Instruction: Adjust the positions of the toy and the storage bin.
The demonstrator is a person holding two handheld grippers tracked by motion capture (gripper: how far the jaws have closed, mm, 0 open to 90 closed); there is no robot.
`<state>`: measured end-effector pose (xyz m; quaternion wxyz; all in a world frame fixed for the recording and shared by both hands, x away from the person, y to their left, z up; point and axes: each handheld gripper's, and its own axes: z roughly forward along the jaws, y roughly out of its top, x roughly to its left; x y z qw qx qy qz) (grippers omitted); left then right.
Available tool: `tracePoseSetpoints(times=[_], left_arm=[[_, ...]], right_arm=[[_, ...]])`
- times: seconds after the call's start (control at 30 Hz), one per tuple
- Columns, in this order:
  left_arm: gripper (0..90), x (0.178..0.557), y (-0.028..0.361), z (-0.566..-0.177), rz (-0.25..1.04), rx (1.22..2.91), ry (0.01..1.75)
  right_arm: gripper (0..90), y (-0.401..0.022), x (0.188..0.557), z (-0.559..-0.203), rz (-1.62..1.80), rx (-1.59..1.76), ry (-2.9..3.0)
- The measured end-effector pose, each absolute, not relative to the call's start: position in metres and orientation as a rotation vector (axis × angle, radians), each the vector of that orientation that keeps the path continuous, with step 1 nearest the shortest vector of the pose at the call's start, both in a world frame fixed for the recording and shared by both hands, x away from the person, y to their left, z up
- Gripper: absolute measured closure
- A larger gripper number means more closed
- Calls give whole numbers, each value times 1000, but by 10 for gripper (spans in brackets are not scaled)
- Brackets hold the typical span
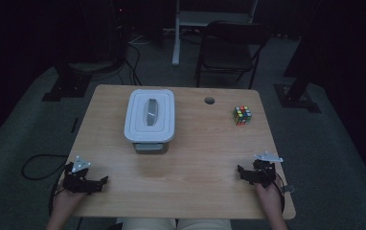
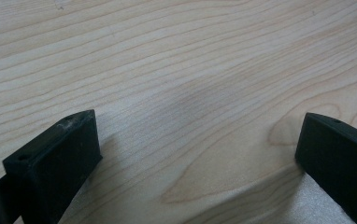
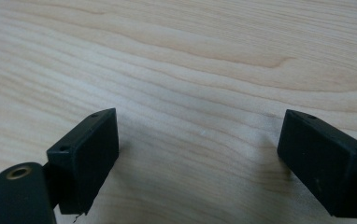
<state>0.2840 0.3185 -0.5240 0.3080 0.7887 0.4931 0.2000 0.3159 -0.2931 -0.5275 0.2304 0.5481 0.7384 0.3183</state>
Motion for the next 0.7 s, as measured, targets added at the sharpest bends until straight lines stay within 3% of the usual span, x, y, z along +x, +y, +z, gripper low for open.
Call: tracePoseSetpoints(times=[0.33, 0.7], left_arm=[[6, 298, 315, -521, 476, 2087, 1310], [6, 329, 305, -507, 507, 2072, 1323]], right_arm=[[129, -280, 328, -524, 871, 1525, 2050], [128, -241, 349, -514, 900, 1403, 2056]])
